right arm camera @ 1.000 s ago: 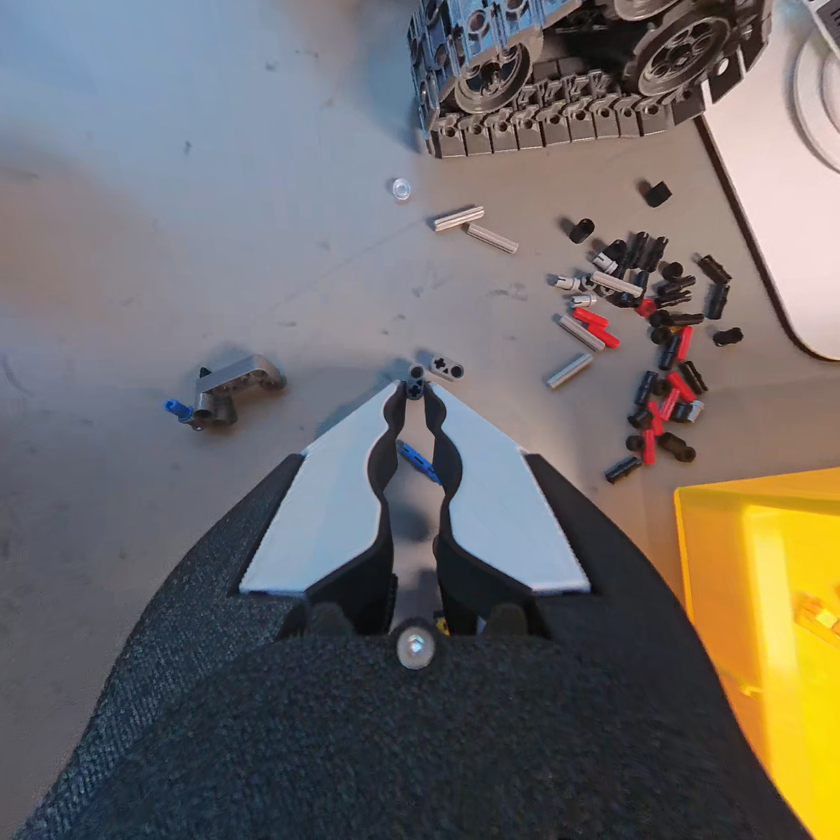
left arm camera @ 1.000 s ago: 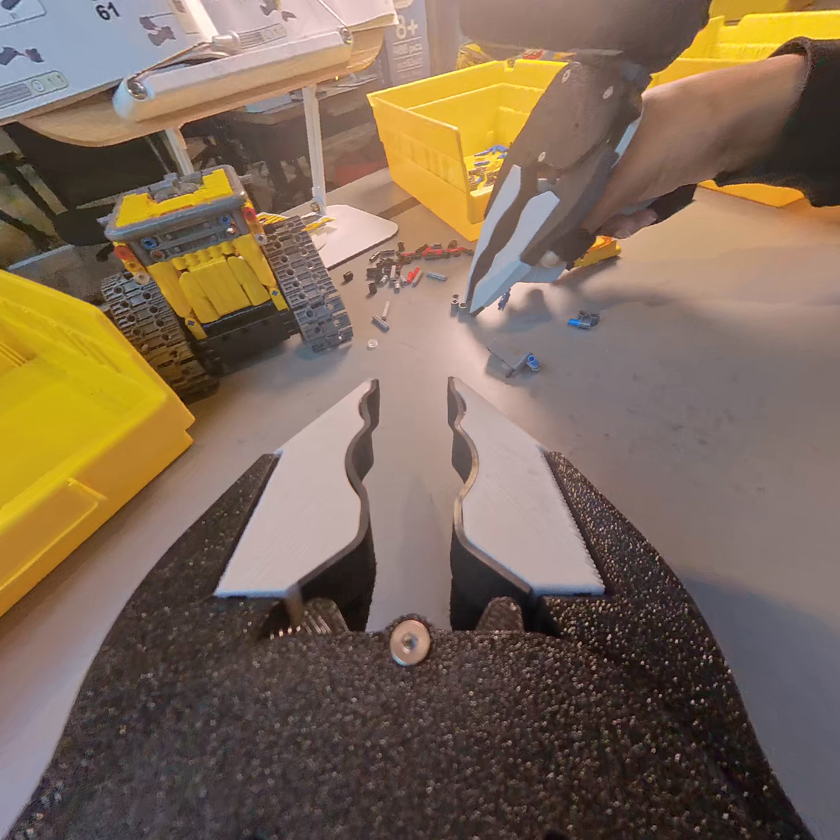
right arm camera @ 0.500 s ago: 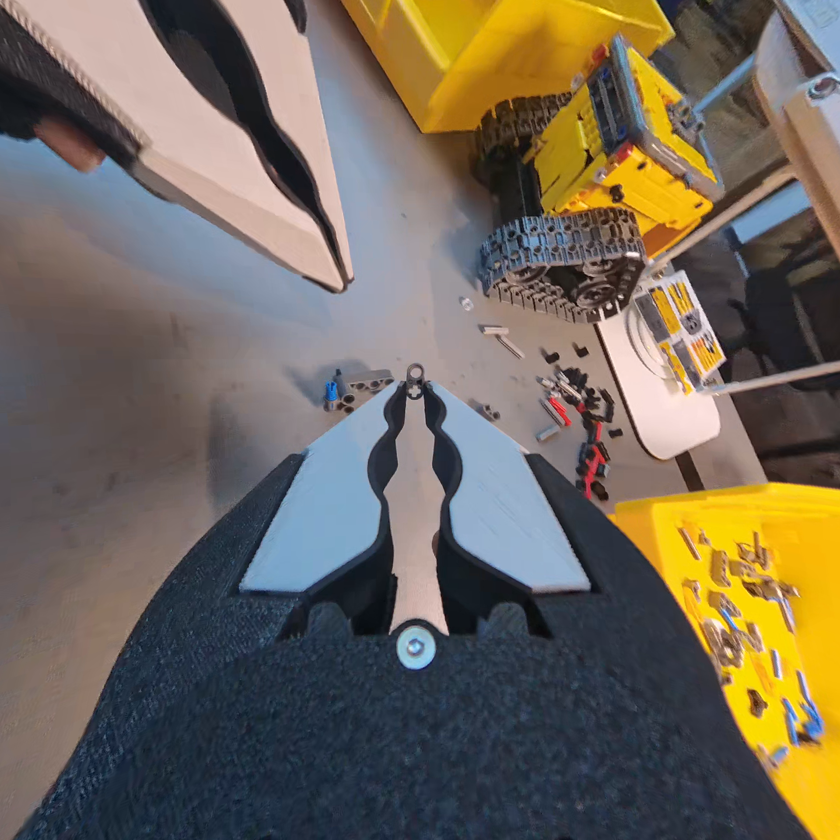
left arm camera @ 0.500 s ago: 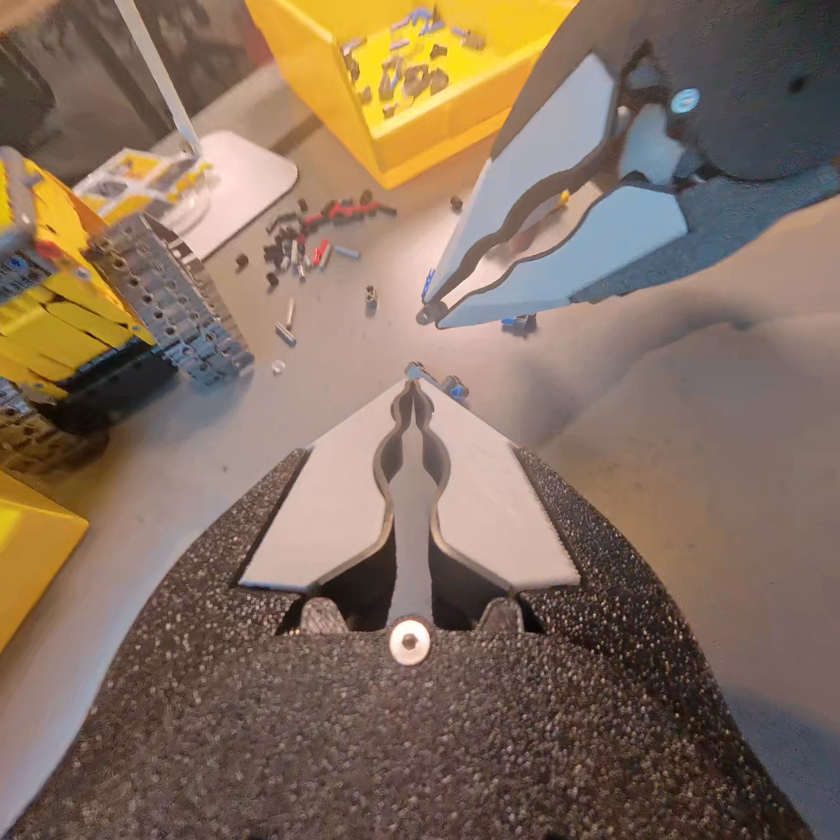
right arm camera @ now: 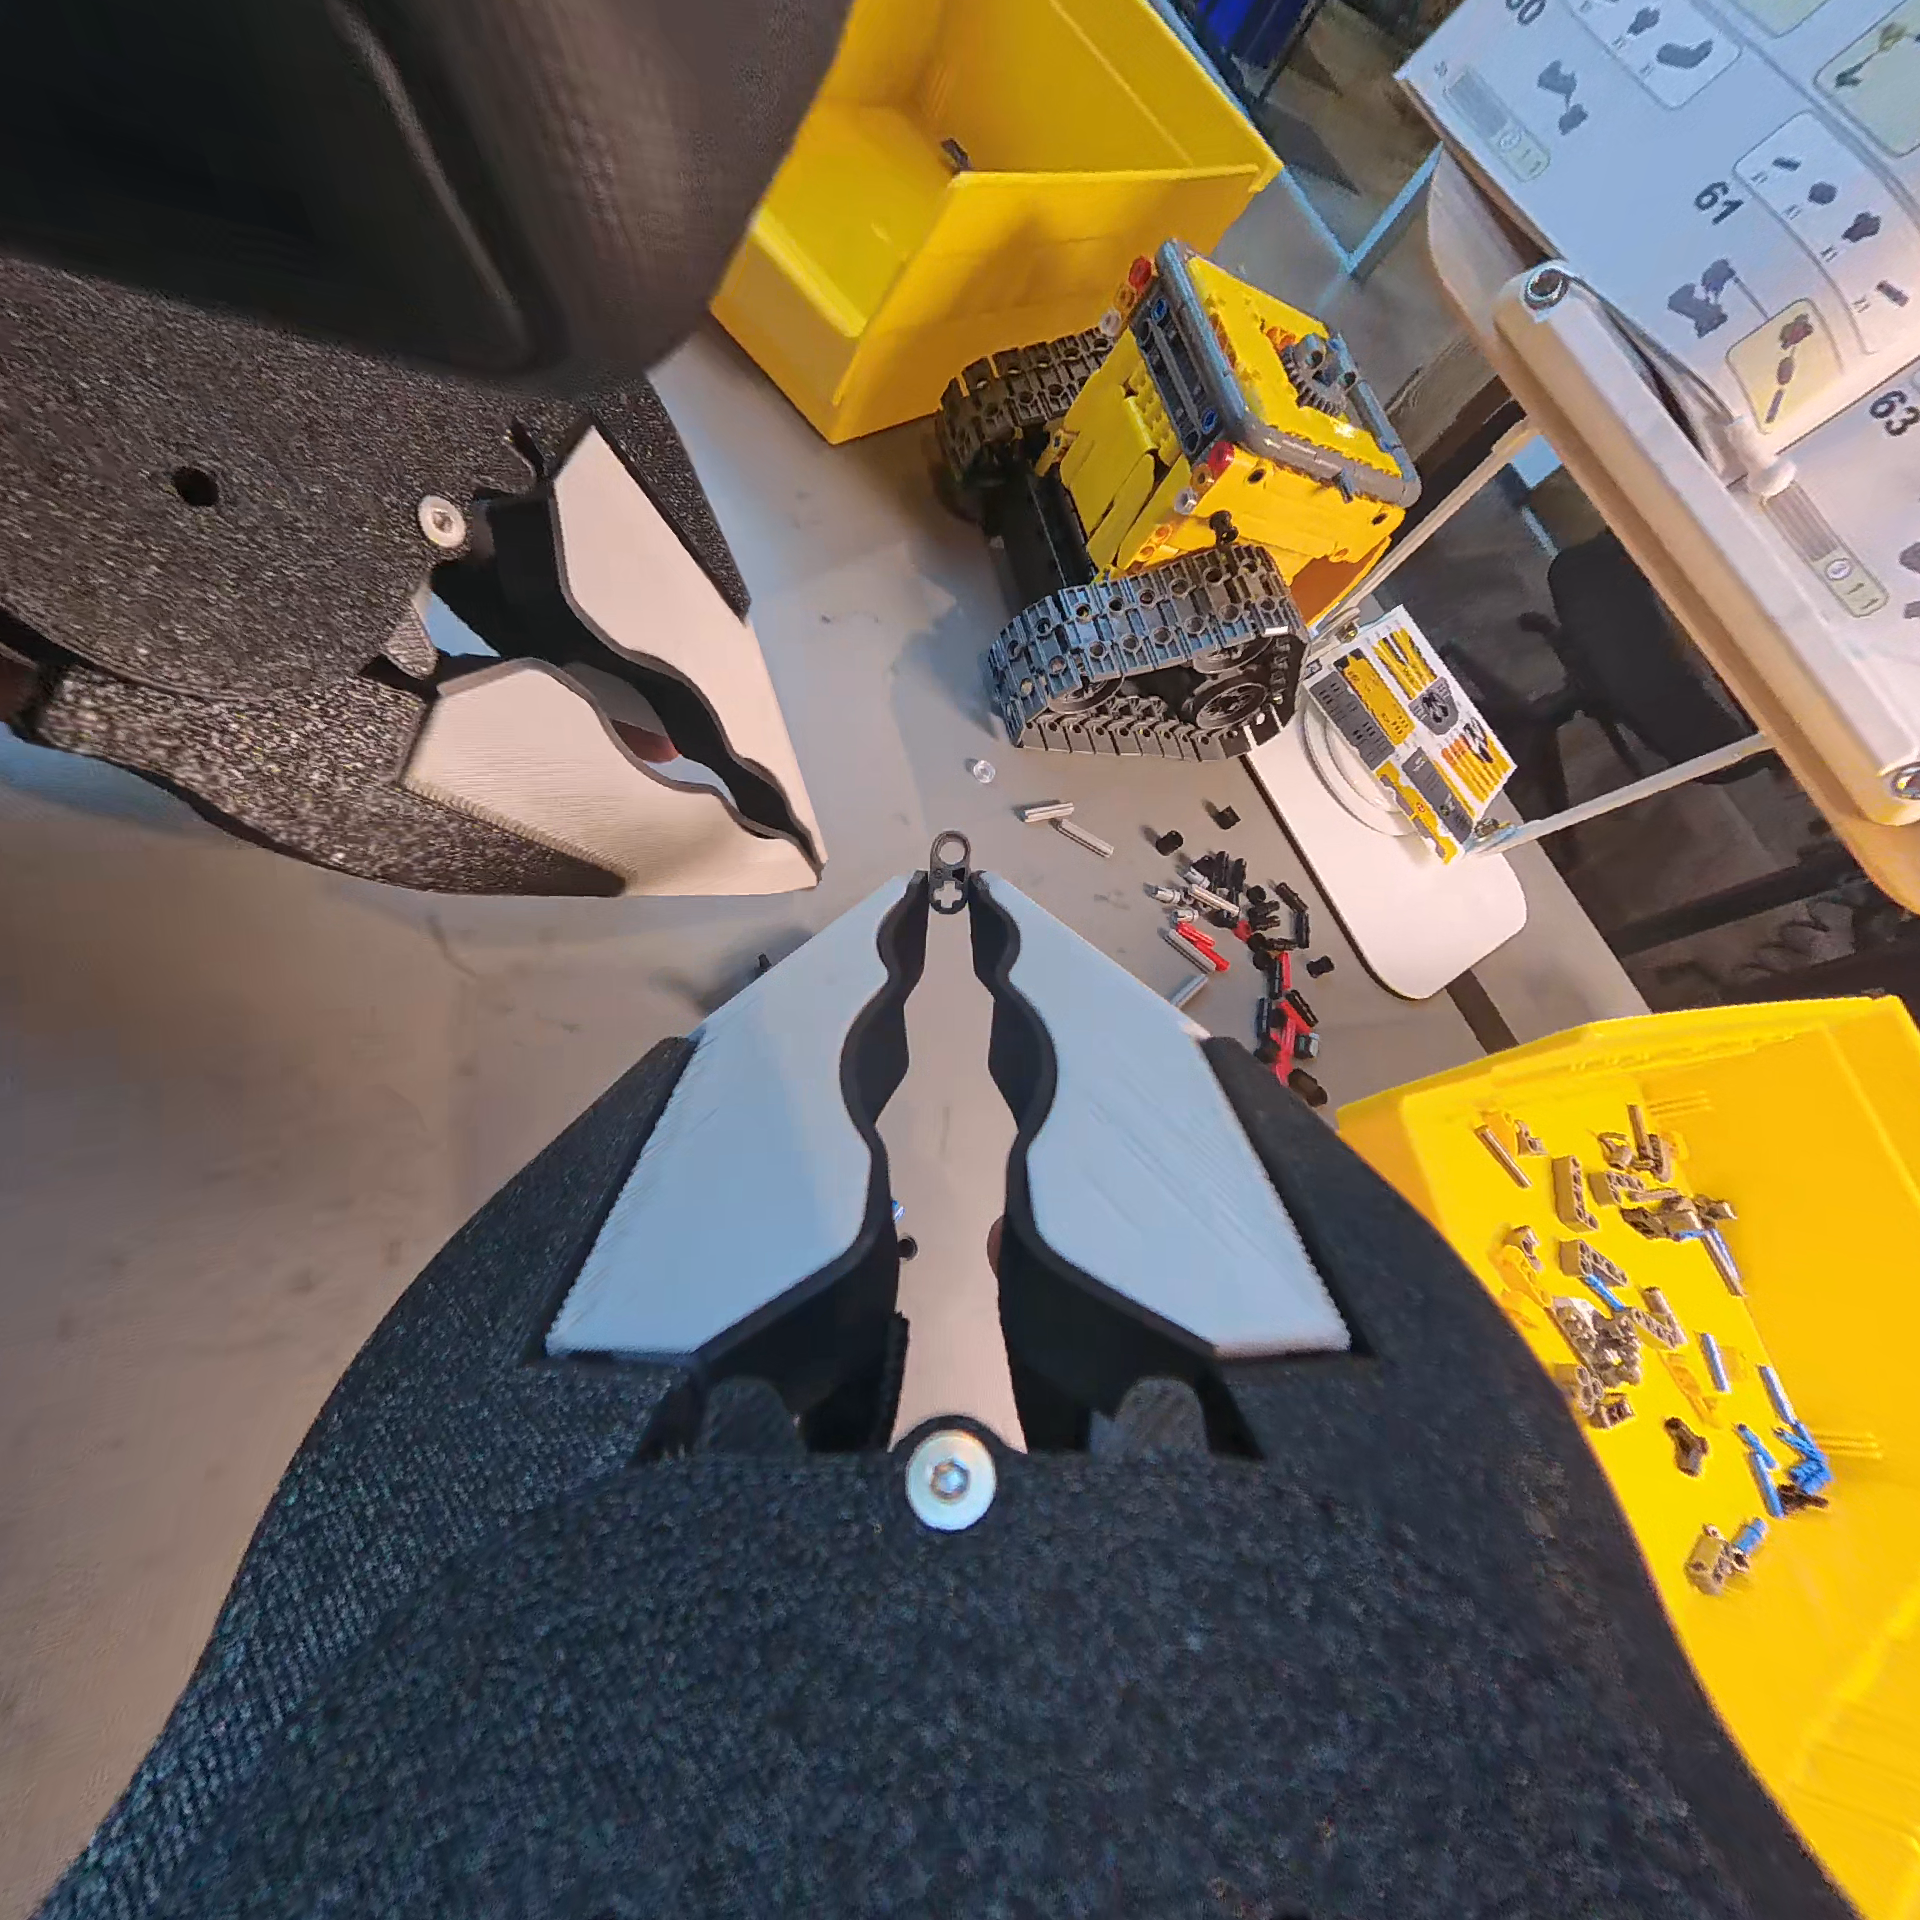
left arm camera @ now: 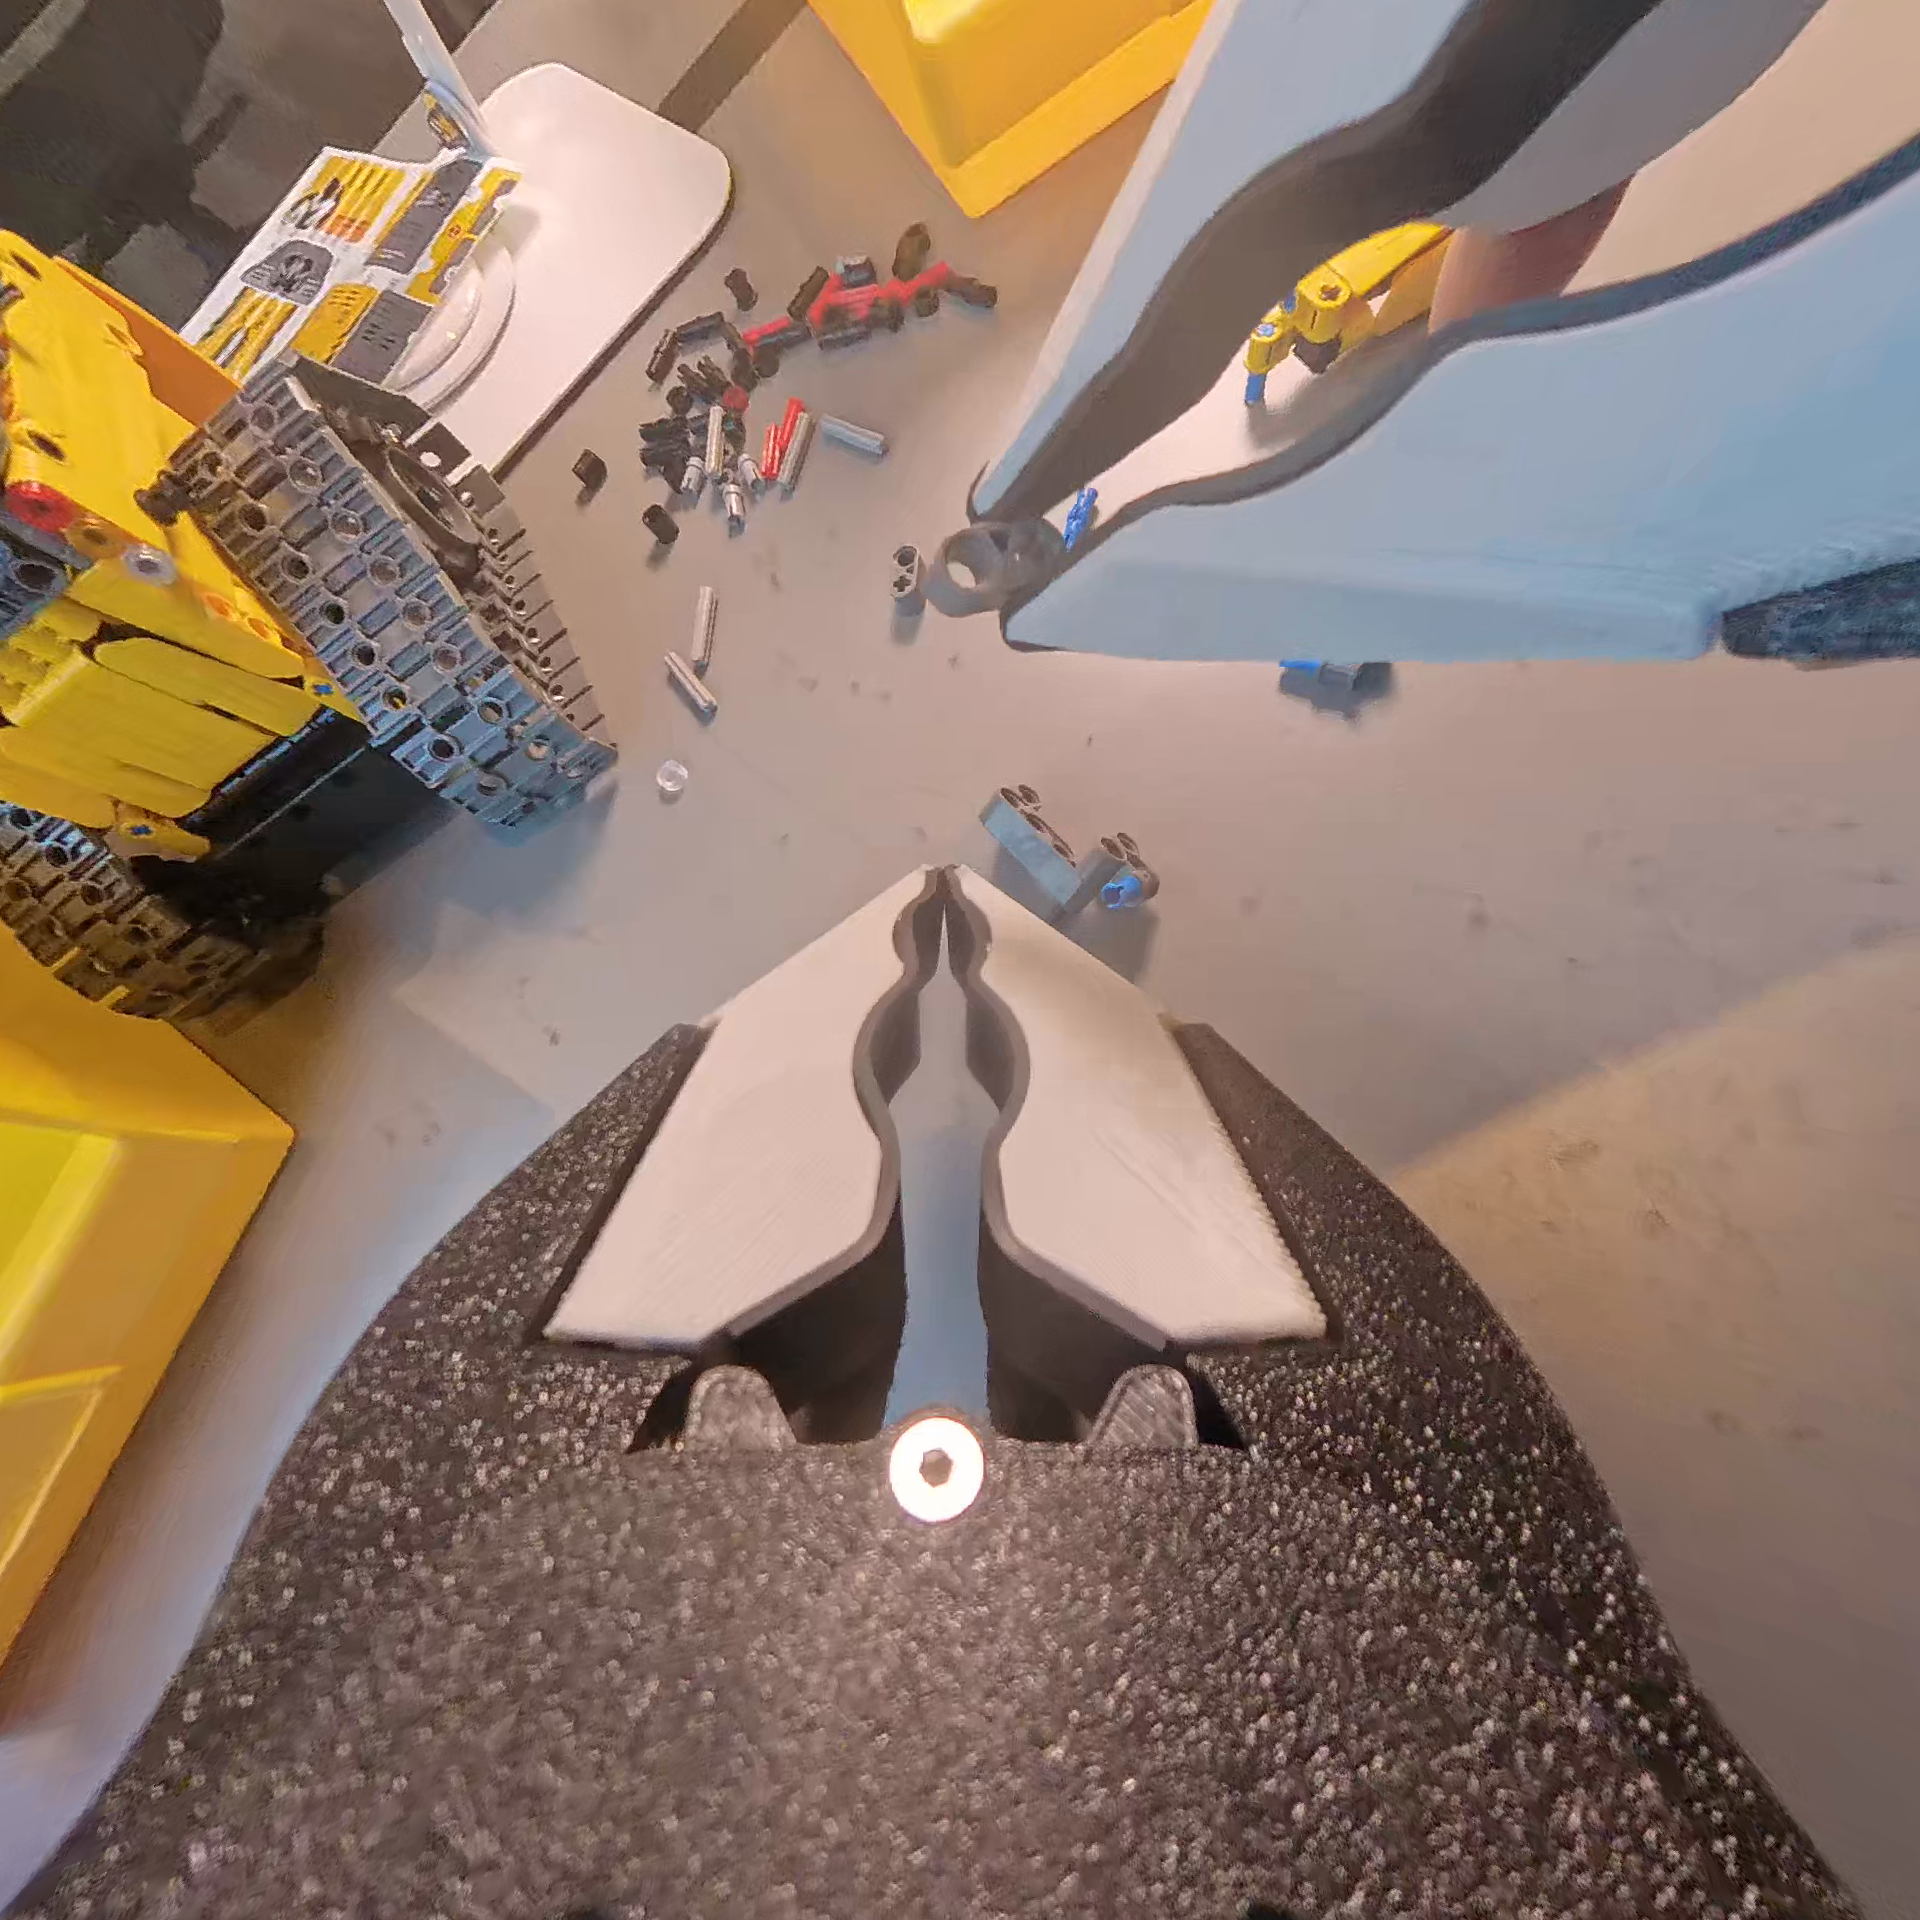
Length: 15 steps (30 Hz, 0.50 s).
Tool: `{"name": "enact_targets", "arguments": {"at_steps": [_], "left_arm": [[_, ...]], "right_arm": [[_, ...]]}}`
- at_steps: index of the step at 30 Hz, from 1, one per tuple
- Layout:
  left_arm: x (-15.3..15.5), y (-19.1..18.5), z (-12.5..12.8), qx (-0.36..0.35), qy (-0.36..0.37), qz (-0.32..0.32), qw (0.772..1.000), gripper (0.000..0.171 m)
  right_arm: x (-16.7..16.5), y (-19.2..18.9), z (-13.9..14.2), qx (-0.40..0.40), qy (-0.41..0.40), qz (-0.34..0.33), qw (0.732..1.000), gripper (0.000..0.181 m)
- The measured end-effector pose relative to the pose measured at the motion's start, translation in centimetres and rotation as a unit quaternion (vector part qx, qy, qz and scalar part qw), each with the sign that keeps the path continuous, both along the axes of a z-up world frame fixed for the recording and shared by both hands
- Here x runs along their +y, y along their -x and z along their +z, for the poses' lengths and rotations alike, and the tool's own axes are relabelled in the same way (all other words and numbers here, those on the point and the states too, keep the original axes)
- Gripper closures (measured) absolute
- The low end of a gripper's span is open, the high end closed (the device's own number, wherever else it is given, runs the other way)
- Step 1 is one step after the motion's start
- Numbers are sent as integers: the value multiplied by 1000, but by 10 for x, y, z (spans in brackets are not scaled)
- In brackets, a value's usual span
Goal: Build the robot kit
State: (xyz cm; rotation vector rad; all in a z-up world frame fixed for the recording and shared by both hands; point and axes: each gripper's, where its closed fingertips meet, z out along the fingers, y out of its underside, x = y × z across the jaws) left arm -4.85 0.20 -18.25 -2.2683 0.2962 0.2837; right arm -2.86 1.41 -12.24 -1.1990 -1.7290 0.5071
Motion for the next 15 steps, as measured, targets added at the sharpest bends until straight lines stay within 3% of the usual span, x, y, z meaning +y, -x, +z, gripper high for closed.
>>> {"name": "enact_targets", "arguments": {"at_steps": [15], "left_arm": [[0, 16, 3, 42, -5, 25, 999, 171]], "right_arm": [[-16, 3, 11, 8, 5, 12, 1000, 174]]}}
